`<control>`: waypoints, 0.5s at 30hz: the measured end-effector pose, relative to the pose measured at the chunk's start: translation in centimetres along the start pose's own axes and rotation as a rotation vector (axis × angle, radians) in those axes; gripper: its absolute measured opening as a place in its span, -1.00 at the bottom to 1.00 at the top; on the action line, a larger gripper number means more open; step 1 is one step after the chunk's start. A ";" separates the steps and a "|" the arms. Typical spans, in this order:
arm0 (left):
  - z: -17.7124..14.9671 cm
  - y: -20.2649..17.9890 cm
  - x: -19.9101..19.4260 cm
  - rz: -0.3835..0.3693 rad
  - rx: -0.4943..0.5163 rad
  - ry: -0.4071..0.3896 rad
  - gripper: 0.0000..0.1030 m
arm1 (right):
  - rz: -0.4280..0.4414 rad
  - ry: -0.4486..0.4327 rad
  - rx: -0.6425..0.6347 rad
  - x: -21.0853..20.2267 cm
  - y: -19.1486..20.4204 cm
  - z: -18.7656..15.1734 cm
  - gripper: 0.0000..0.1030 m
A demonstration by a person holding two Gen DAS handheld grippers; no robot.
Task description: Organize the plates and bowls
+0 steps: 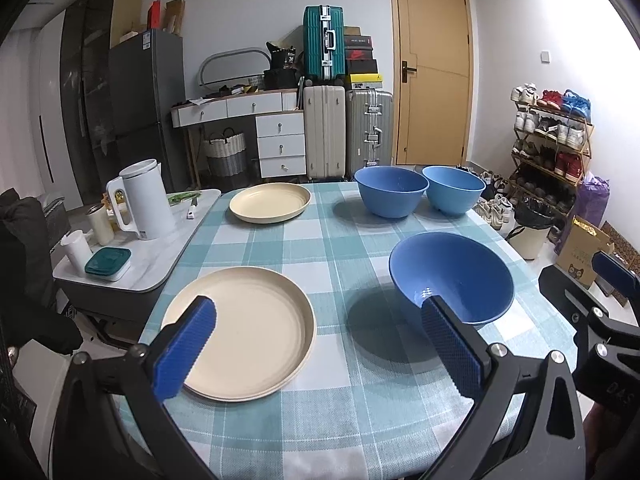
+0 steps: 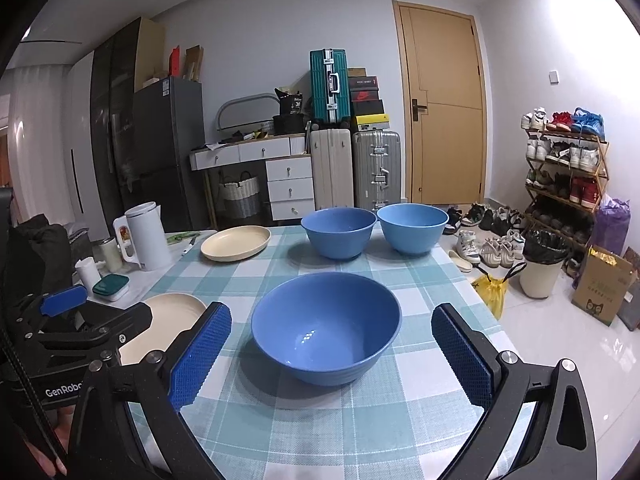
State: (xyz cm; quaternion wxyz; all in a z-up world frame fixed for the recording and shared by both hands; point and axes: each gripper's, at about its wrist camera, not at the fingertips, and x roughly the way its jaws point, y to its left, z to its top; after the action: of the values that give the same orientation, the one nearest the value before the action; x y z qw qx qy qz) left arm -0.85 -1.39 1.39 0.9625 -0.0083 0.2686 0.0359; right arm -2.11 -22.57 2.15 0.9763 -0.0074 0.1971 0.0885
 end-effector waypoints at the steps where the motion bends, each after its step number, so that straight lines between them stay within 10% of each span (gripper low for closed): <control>1: 0.0 0.0 0.0 -0.002 0.000 0.001 1.00 | 0.002 0.000 0.001 0.0 0.0 0.0 0.98; 15: -0.1 -0.5 -0.2 -0.017 0.022 0.016 1.00 | 0.000 0.008 0.009 0.2 0.5 -0.1 0.98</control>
State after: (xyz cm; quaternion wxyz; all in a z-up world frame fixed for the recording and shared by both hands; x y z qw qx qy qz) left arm -1.06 -1.92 1.42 0.9607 -0.0004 0.2764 0.0245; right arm -2.07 -22.06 2.02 0.9755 -0.0031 0.2017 0.0875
